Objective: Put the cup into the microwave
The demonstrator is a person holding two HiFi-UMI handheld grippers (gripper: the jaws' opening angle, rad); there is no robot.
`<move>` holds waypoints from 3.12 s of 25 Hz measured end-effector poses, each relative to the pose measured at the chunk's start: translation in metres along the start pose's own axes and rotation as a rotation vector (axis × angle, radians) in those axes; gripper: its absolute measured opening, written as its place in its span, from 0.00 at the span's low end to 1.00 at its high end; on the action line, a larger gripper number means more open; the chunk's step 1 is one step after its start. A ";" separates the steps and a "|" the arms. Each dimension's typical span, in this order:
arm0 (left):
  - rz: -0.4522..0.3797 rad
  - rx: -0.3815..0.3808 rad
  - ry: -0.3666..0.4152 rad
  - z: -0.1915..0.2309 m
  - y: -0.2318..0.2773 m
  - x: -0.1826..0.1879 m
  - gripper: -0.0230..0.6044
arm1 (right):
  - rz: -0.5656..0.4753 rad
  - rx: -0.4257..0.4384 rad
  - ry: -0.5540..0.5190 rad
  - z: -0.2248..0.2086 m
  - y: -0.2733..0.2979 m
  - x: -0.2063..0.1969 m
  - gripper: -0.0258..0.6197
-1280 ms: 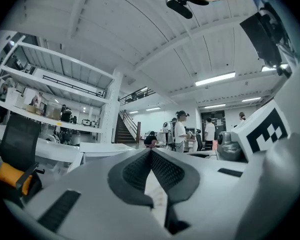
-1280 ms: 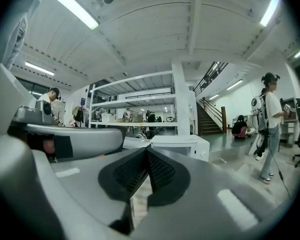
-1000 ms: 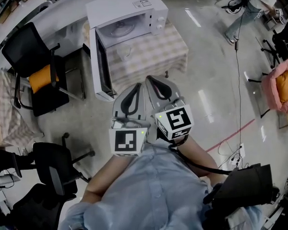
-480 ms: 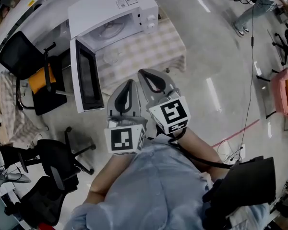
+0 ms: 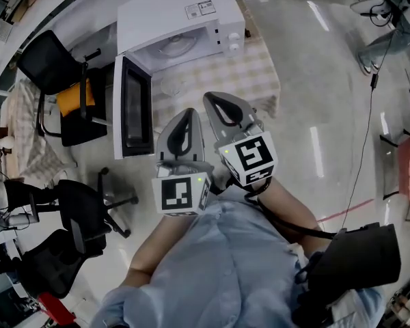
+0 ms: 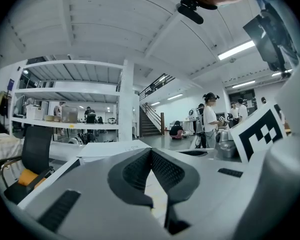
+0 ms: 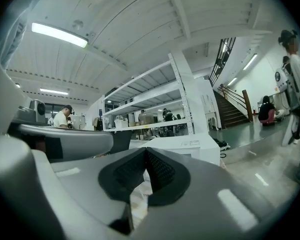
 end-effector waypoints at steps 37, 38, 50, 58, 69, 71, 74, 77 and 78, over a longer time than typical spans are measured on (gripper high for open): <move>-0.009 0.282 -0.134 0.088 0.058 -0.046 0.05 | 0.124 0.221 -0.107 -0.028 0.098 -0.041 0.04; -0.009 0.284 -0.135 0.089 0.058 -0.048 0.05 | 0.125 0.220 -0.105 -0.028 0.100 -0.043 0.04; -0.004 0.318 -0.156 0.111 0.071 -0.096 0.05 | 0.153 0.252 -0.114 -0.035 0.123 -0.095 0.07; -0.013 0.362 -0.161 0.136 0.097 -0.160 0.05 | 0.167 0.288 -0.104 -0.054 0.154 -0.160 0.09; -0.036 0.396 -0.098 0.146 0.105 -0.198 0.05 | 0.206 0.401 -0.096 -0.069 0.176 -0.224 0.51; -0.028 0.404 -0.110 0.149 0.104 -0.197 0.05 | 0.240 0.417 -0.102 -0.066 0.180 -0.230 0.55; -0.017 0.414 -0.119 0.153 0.101 -0.194 0.05 | 0.290 0.443 -0.108 -0.064 0.187 -0.238 0.64; -0.008 0.413 -0.124 0.159 0.104 -0.196 0.05 | 0.327 0.476 -0.138 -0.061 0.199 -0.243 0.73; -0.002 0.413 -0.130 0.161 0.106 -0.197 0.05 | 0.334 0.487 -0.154 -0.059 0.204 -0.244 0.75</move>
Point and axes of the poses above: the fingertips, and each gripper's own axes: y forward along the fingers, z to its left, x out of its top, the point moved 6 cm from there along -y, backward along the fingers, and after that the axes turned 4 degrees about x, right-handed, at the moved point
